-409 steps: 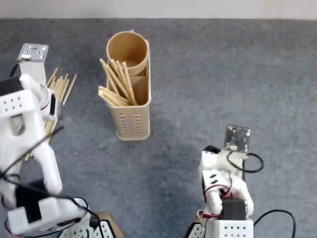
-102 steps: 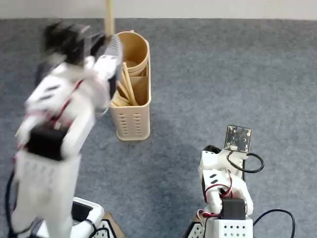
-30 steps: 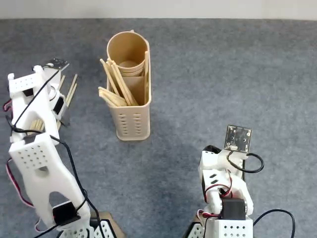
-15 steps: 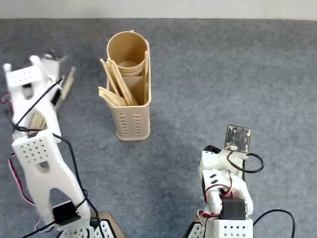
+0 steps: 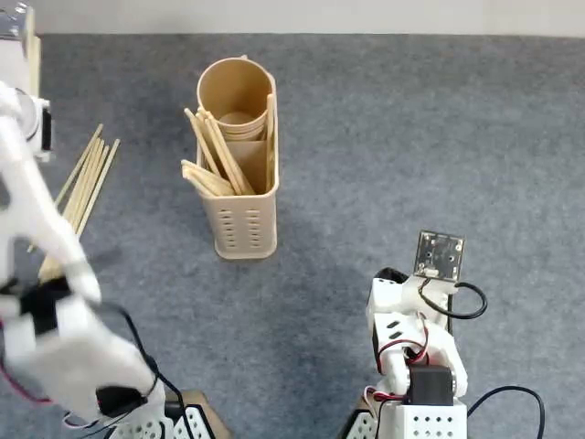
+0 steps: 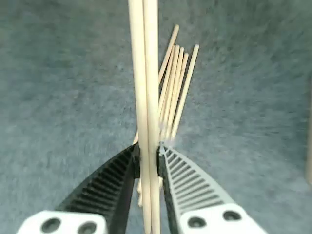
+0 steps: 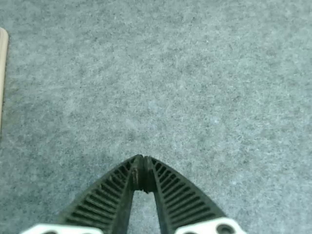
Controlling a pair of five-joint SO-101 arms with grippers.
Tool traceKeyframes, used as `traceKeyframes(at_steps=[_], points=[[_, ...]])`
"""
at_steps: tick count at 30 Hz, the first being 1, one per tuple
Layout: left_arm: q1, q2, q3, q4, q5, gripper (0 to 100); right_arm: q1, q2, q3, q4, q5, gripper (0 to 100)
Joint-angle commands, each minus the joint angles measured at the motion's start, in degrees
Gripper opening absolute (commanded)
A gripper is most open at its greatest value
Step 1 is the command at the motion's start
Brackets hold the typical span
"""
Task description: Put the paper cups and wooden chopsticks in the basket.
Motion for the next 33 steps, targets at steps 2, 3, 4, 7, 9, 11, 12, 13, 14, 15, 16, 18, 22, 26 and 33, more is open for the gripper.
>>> traceKeyframes(at_steps=[2, 3, 4, 7, 9, 11, 12, 13, 14, 15, 16, 18, 22, 26, 33], points=[[9.6, -27.6, 18.2, -0.1, 5.3, 0, 0.6, 0.0, 9.3, -0.1, 0.5, 0.5], [12.0, -31.9, 22.2, -2.2, 6.6, 0, 0.6, 0.0, 9.3, -0.1, 0.5, 0.5], [14.5, -36.0, 26.1, -5.6, 7.9, 0, 0.6, 0.0, 9.3, -0.1, 0.5, 0.5], [21.4, -45.0, 36.8, -18.5, 11.9, 0, 0.6, 0.0, 9.3, -0.1, 0.5, 0.5], [24.9, -48.0, 41.7, -27.5, 14.7, 0, 0.6, 0.0, 9.3, -0.1, 0.5, 0.5], [27.6, -49.5, 43.9, -35.1, 16.8, 0, 0.6, 0.0, 9.3, -0.1, 0.5, 0.5], [28.8, -49.8, 44.4, -38.2, 17.7, 0, 0.6, 0.0, 9.3, -0.1, 0.5, 0.5], [29.9, -49.9, 44.6, -40.8, 19.0, 0, 0.6, 0.0, 9.3, -0.1, 0.5, 0.5], [30.8, -50.0, 44.7, -43.0, 20.4, 0, 0.6, 0.0, 9.3, -0.1, 0.5, 0.5], [31.9, -49.9, 44.7, -44.3, 21.5, 0, 0.6, 0.0, 9.3, -0.1, 0.5, 0.5], [33.1, -49.7, 44.8, -45.4, 22.5, 0, 0.6, 0.0, 9.3, -0.1, 0.5, 0.5], [36.0, -49.6, 45.7, -46.3, 24.1, 0, 0.6, 0.0, 9.3, -0.1, 0.5, 0.5], [39.9, -49.7, 50.1, -50.8, 24.4, 0, 0.6, 0.0, 9.3, -0.1, 0.5, 0.5], [40.4, -49.7, 54.6, -53.7, 24.2, 0, 0.6, 0.0, 9.3, -0.1, 0.5, 0.5], [40.0, -50.1, 61.6, -53.5, 18.3, 0, 0.6, 0.0, 9.3, -0.1, 0.5, 0.5]])
